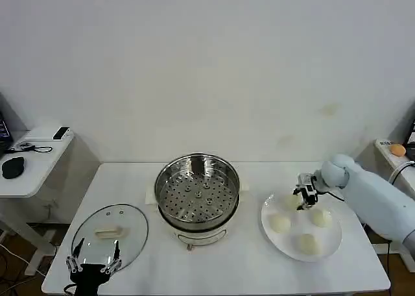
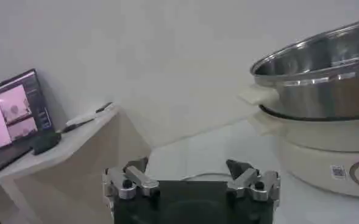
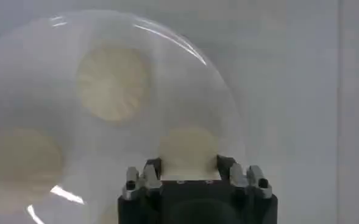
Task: Take steamed baozi put them in steamer then cover it.
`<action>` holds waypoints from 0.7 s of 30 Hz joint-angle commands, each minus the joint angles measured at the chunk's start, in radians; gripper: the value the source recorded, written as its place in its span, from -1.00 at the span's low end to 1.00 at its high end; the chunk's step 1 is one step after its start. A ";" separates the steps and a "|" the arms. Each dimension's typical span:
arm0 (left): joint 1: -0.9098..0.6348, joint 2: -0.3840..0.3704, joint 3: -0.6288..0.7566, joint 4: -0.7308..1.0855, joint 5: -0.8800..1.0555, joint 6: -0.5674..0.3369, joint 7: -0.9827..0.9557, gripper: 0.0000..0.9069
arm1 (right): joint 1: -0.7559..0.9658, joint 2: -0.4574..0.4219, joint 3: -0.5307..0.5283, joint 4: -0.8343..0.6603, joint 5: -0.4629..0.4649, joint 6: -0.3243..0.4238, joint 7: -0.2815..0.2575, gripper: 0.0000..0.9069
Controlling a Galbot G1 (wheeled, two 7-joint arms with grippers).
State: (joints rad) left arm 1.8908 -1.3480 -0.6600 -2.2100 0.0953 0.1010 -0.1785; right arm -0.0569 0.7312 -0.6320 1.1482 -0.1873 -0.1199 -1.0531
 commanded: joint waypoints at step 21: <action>-0.012 0.020 -0.048 -0.019 -0.028 0.005 0.005 1.00 | 0.619 0.341 -0.389 -0.011 0.339 0.038 0.017 0.38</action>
State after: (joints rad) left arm 1.8799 -1.3289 -0.7030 -2.2297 0.0691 0.1057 -0.1742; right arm 0.4460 0.9690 -0.9477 1.1488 0.0768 -0.0855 -1.0397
